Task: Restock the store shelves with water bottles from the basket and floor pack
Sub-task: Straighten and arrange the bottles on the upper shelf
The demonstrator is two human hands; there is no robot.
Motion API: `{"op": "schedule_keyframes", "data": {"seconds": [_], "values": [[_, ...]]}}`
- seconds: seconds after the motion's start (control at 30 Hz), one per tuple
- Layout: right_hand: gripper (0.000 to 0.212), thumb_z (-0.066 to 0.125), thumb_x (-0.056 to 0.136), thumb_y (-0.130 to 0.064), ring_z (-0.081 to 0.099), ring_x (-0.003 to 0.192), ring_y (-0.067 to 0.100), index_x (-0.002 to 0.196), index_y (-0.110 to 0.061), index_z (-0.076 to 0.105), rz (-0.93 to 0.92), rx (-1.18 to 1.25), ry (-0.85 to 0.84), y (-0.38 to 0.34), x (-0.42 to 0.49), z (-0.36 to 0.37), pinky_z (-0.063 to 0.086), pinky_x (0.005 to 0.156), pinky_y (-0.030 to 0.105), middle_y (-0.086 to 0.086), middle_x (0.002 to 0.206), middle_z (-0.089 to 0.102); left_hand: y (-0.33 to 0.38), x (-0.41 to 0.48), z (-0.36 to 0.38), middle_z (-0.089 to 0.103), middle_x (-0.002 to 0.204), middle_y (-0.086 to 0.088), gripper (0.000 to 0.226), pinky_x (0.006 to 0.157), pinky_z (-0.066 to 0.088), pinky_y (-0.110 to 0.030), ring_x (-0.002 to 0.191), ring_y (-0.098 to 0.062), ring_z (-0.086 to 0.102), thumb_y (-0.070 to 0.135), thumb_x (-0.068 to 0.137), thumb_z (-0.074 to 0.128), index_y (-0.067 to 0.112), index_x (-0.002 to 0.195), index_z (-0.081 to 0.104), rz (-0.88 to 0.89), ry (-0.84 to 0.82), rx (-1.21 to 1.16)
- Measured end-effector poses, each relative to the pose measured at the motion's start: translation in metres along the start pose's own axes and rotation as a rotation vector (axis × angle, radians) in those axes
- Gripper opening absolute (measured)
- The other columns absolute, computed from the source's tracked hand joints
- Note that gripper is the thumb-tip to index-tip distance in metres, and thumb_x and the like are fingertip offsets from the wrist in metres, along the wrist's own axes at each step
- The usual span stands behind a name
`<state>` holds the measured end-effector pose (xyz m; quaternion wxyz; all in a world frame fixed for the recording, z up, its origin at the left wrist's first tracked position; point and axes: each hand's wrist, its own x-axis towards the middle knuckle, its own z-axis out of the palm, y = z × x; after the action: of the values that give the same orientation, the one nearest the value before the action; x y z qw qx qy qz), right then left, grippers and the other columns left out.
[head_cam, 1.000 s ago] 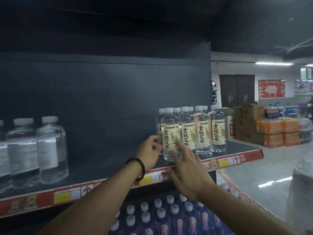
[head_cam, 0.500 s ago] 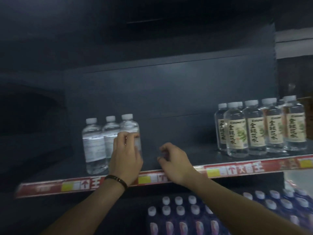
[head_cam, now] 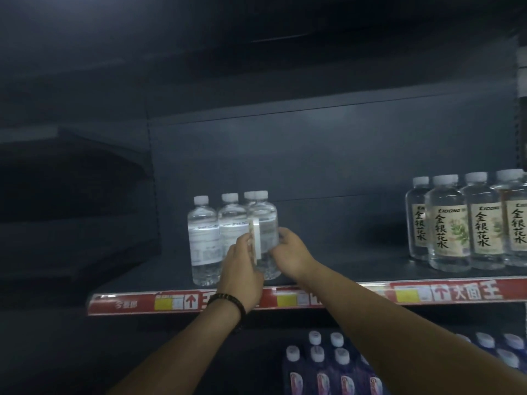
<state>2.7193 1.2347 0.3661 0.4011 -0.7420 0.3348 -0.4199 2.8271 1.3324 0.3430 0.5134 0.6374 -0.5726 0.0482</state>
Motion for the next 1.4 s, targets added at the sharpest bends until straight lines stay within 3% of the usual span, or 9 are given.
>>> {"op": "schedule_keyframes", "data": {"seconds": [0.27,0.4,0.53,0.67,0.8,0.87,0.97,1.1,1.4], "values": [[0.029,0.058,0.084,0.004,0.077,0.096,0.034,0.108,-0.003,0.074,0.004,-0.042,0.016,-0.009,-0.022,-0.030,0.064,0.085,0.053,0.018,0.103,0.078,0.016,0.010,0.012,0.059,0.104,0.013,0.061,0.067,0.055,-0.030,0.087,-0.017,0.069,-0.002,0.098,0.049,0.024,0.152,0.034,-0.113,-0.076,-0.051],[0.033,0.065,0.085,-0.005,0.072,0.100,0.024,0.116,-0.014,0.058,-0.026,-0.090,0.072,-0.007,-0.034,-0.046,0.064,0.084,0.046,0.006,0.112,0.070,0.021,0.021,0.020,0.069,0.121,0.004,0.040,0.087,0.061,-0.045,0.097,-0.018,0.071,0.011,0.102,0.053,0.029,0.137,0.046,-0.160,-0.167,-0.134],[0.034,0.066,0.092,-0.005,0.068,0.105,0.019,0.117,-0.018,0.047,-0.025,-0.068,0.074,0.001,-0.046,-0.058,0.062,0.092,0.046,0.003,0.116,0.065,0.029,0.027,0.031,0.070,0.102,0.002,0.020,0.087,0.061,-0.042,0.092,-0.018,0.071,0.019,0.102,0.055,0.039,0.104,0.055,-0.198,-0.254,-0.260],[0.052,0.069,0.091,-0.001,0.068,0.107,0.017,0.138,-0.010,0.051,-0.052,-0.082,0.128,0.013,-0.045,-0.070,0.061,0.096,0.041,0.005,0.121,0.068,0.022,0.038,0.048,0.071,0.121,0.002,0.038,0.099,0.058,-0.052,0.107,-0.021,0.073,0.035,0.093,0.056,0.030,0.129,0.046,-0.266,-0.265,-0.391],[0.043,0.067,0.080,-0.008,0.071,0.111,0.022,0.119,-0.025,0.070,-0.124,-0.184,0.095,0.032,-0.043,-0.076,0.063,0.093,0.039,0.003,0.114,0.075,0.032,0.040,0.061,0.060,0.137,-0.005,0.029,0.107,0.053,-0.051,0.119,-0.022,0.065,0.026,0.108,0.047,0.025,0.134,0.031,-0.300,-0.316,-0.442],[0.053,0.066,0.078,-0.020,0.062,0.123,0.014,0.129,-0.034,0.061,-0.149,-0.240,0.098,0.036,-0.049,-0.081,0.056,0.101,0.026,0.000,0.132,0.063,0.036,0.041,0.065,0.057,0.145,-0.003,0.035,0.109,0.051,-0.048,0.124,-0.020,0.061,0.028,0.110,0.045,0.025,0.142,0.032,-0.280,-0.355,-0.467],[0.068,0.063,0.096,-0.014,0.038,0.140,0.006,0.158,-0.024,0.036,-0.242,-0.473,0.048,0.033,-0.072,-0.089,0.030,0.111,0.002,-0.007,0.155,0.034,0.044,0.041,0.069,0.051,0.145,0.007,0.049,0.107,0.047,-0.040,0.128,-0.017,0.054,0.032,0.111,0.043,0.020,0.157,0.030,-0.265,-0.409,-0.401],[0.084,0.057,0.102,-0.029,0.015,0.160,0.023,0.169,-0.026,0.007,-0.372,-0.796,0.031,0.045,-0.086,-0.099,0.036,0.126,0.040,-0.007,0.172,-0.003,0.023,0.057,0.090,0.067,0.139,0.010,0.072,0.108,0.053,-0.054,0.121,-0.022,0.069,0.057,0.091,0.050,0.038,0.158,0.035,-0.258,-0.428,-0.464],[0.088,0.058,0.100,-0.049,0.000,0.162,0.027,0.169,-0.024,0.010,-0.244,-0.878,0.076,0.063,-0.087,-0.140,0.023,0.131,0.049,-0.005,0.172,-0.017,0.067,0.063,0.131,0.077,0.106,-0.001,0.049,0.092,0.062,-0.037,0.104,-0.019,0.075,0.008,0.111,0.043,0.032,0.153,0.038,-0.216,-0.534,-0.631]]}}
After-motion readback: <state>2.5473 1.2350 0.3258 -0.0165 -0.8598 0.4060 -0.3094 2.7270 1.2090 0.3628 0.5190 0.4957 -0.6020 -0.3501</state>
